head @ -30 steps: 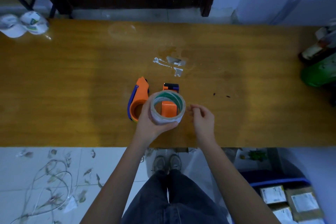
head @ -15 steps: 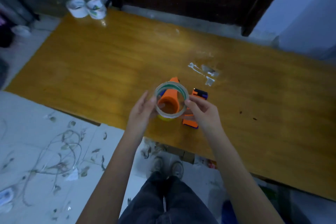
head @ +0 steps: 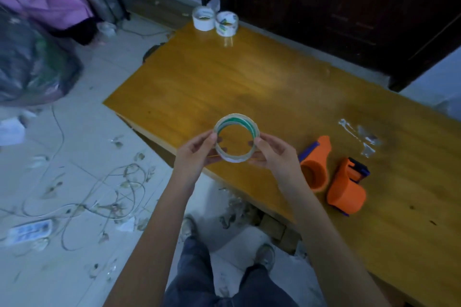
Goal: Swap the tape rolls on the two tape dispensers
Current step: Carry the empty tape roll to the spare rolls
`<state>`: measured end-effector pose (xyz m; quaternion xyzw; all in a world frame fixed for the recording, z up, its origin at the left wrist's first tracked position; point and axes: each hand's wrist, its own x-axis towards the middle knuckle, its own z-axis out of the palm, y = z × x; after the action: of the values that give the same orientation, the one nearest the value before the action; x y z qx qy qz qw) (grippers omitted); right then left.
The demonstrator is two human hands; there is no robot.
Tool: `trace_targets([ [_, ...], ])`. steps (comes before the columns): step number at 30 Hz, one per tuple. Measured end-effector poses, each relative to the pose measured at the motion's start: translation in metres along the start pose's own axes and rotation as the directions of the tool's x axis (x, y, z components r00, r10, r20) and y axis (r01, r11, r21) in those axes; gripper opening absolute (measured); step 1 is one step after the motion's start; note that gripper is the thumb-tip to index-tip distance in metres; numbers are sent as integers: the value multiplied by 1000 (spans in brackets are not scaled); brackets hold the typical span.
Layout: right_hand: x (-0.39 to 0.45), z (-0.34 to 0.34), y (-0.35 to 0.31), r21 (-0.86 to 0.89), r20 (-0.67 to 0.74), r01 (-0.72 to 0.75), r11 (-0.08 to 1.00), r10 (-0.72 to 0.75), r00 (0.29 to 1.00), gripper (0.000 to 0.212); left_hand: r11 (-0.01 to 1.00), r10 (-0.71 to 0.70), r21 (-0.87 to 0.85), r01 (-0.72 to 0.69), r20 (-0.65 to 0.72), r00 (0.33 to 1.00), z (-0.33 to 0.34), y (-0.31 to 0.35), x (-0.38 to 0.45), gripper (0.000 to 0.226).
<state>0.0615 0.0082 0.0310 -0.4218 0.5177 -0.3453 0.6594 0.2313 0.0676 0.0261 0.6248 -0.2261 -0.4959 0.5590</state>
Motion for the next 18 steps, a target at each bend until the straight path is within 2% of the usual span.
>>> trace_targets([
  [8,44,112,-8,23,-83,34,999,-32,996,13,995,21,95,-28,80,997,-86,60,86,16],
  [10,53,126,-13,32,-104,38,999,-34,994,6,993,22,110,-34,110,994,-96,70,104,13],
  [18,115,152,-29,48,-180,35,998,-26,983,4,987,3,158,-33,184,983,-99,91,179,8],
])
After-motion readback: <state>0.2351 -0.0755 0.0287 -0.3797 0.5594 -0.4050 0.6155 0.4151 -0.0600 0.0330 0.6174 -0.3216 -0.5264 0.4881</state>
